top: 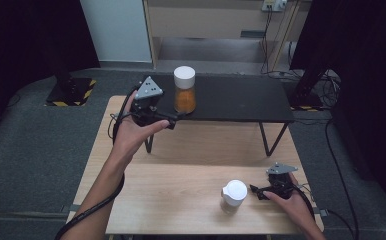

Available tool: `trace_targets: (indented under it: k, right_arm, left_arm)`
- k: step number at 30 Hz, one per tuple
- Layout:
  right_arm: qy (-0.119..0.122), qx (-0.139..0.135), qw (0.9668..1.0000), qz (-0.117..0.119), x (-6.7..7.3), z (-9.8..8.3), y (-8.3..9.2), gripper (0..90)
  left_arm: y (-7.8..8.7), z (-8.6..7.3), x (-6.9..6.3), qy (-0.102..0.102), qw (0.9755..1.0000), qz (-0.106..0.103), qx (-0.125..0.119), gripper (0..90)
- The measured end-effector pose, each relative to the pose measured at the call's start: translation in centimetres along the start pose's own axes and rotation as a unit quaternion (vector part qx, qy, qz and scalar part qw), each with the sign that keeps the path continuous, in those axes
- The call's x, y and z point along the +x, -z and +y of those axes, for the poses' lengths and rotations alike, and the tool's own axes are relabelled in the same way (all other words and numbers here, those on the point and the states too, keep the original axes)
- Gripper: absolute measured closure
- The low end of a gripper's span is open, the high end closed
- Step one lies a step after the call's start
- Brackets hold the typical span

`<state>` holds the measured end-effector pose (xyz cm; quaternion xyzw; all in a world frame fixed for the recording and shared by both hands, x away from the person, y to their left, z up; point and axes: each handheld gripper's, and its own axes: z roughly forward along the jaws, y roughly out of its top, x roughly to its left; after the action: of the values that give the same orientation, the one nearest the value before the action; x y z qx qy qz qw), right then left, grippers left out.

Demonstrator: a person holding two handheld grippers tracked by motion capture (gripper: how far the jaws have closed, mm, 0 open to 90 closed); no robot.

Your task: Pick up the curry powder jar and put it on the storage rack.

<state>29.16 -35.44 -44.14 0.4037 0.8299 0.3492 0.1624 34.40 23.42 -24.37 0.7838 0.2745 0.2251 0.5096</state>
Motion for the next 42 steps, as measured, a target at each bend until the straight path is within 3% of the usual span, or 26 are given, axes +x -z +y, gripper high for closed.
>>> trace_targets:
  k: [7, 20, 34, 42]
  right_arm:
    - [0.0, 0.0, 1.0, 0.0, 0.0, 0.0, 0.0, 1.6]
    - [0.0, 0.0, 1.0, 0.0, 0.0, 0.0, 0.0, 1.6]
    - [0.0, 0.0, 1.0, 0.0, 0.0, 0.0, 0.0, 1.5]
    - [0.0, 0.0, 1.0, 0.0, 0.0, 0.0, 0.0, 1.6]
  left_arm:
    - [0.0, -2.8, -1.7, -0.002, 0.9999, -0.006, 0.011, 1.8]
    - [-1.4, -9.4, -3.6, 0.023, 0.9976, -0.027, 0.059, 2.0]
    - [-1.4, -13.6, -3.2, 0.046, 0.9923, -0.014, 0.114, 2.0]
    - [-1.5, -16.0, -2.7, 0.064, 0.9879, -0.001, 0.141, 2.2]
